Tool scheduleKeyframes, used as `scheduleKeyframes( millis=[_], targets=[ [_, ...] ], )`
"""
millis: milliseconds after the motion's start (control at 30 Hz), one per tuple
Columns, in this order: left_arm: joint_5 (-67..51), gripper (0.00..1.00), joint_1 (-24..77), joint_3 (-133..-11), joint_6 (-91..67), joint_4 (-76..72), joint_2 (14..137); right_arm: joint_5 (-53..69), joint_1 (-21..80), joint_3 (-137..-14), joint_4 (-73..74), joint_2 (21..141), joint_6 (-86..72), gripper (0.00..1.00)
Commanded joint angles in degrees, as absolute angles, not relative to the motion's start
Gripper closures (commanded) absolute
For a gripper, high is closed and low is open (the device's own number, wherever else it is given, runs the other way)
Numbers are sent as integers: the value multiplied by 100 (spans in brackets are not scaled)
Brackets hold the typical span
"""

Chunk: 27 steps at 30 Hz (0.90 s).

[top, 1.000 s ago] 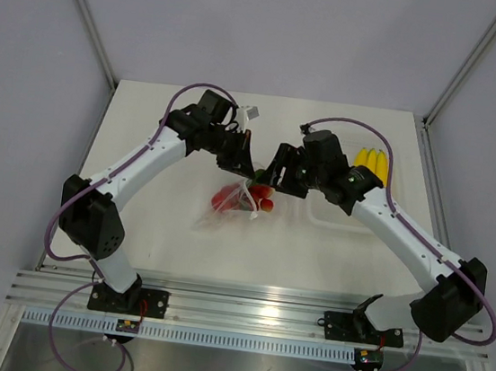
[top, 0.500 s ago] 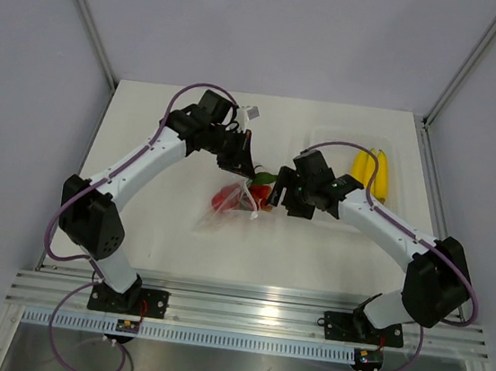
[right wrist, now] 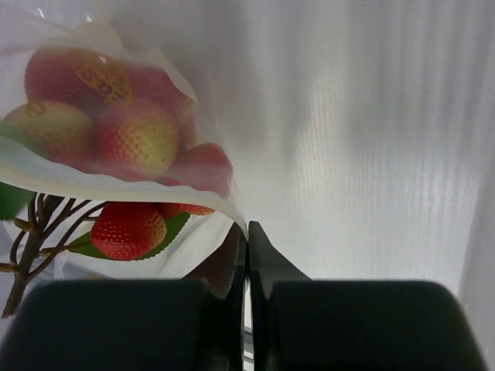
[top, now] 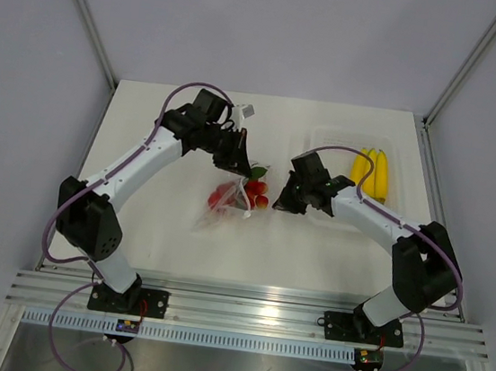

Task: Place the food in the zip-top bag and seal the zipper
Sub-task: Adjust the zipper food storage bag at the center of the board.

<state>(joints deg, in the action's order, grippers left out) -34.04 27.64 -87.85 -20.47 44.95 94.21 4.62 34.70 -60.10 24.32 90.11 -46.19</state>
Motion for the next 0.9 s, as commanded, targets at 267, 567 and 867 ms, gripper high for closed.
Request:
scheduleKeyframes(
  millis=[267,567,867],
  targets=[
    [-3507,100,2137,-9140,-2214,4439,8685,307,3480,-8023,3268,8149,-4052,100],
    [-3533,100,1978,-9078,-2312,4613,9184,519,3489,-8593,3743,8982,-3745,100],
    [-3296,100,1916,-9493,-2408,4615,8859,-263,3472,-8995,3930,8358,-3507,100]
  ],
)
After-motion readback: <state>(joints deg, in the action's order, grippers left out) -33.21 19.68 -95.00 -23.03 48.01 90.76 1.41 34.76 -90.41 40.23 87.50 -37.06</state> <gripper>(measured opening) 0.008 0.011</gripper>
